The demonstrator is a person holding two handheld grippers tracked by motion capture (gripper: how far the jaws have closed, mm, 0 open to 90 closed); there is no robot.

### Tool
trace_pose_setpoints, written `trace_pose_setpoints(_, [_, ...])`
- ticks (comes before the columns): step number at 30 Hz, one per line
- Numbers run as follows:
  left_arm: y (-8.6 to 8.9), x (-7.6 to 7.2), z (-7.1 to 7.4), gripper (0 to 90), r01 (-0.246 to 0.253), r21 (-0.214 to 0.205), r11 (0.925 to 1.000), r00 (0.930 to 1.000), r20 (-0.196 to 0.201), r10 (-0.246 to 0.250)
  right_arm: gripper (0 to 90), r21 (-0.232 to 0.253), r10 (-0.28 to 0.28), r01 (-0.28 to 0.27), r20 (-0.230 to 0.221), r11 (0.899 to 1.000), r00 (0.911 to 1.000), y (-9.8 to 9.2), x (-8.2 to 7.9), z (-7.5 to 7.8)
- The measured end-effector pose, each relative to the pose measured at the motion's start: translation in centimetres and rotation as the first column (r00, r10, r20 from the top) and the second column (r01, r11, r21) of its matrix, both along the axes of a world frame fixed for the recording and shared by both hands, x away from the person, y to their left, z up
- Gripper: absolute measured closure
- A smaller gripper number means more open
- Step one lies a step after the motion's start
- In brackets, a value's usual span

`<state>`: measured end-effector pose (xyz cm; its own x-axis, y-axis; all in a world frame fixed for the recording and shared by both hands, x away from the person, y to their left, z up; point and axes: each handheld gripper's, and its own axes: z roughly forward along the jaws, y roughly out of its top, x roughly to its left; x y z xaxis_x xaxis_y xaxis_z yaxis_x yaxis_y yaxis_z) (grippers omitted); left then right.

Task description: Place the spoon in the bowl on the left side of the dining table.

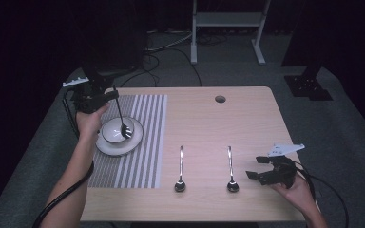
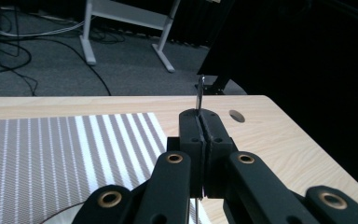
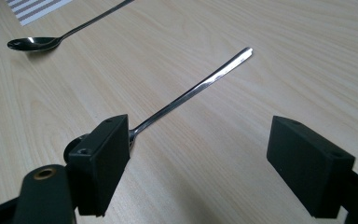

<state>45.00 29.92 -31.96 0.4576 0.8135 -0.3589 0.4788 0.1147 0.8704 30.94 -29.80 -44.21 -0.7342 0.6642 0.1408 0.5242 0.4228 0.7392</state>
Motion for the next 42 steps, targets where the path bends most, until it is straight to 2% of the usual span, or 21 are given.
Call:
trace_pose_setpoints(20, [1.6,0.6,-1.3,89.2,-0.081,0.003,0.9967,0.9967,-0.010,0.081,20.0,0.000,0.001,-0.001,-0.001,1.000,1.0000,0.0,0.0,0.0])
trace_pose_setpoints(24, [2.1,0.6,-1.6,89.2,-0.108,0.002,0.9941,0.9941,-0.007,0.108,20.0,0.000,0.000,0.000,-0.002,1.000,1.0000,0.0,0.0,0.0])
trace_pose_setpoints(33, [3.0,0.8,-2.9,89.2,-0.147,0.012,0.9890,0.9887,-0.026,0.147,20.0,0.001,-0.001,0.001,-0.004,1.000,1.0000,-0.1,0.0,0.0])
trace_pose_setpoints(37, [3.5,0.8,-3.6,89.2,-0.171,0.007,0.9852,0.9847,-0.031,0.171,19.9,-0.002,0.000,0.000,-0.007,1.000,1.0000,0.0,0.1,-0.1])
trace_pose_setpoints(42, [4.0,0.7,-4.5,89.2,-0.201,0.020,0.9793,0.9786,-0.039,0.202,20.0,0.000,0.002,-0.002,-0.006,1.000,1.0000,0.1,0.1,-0.2])
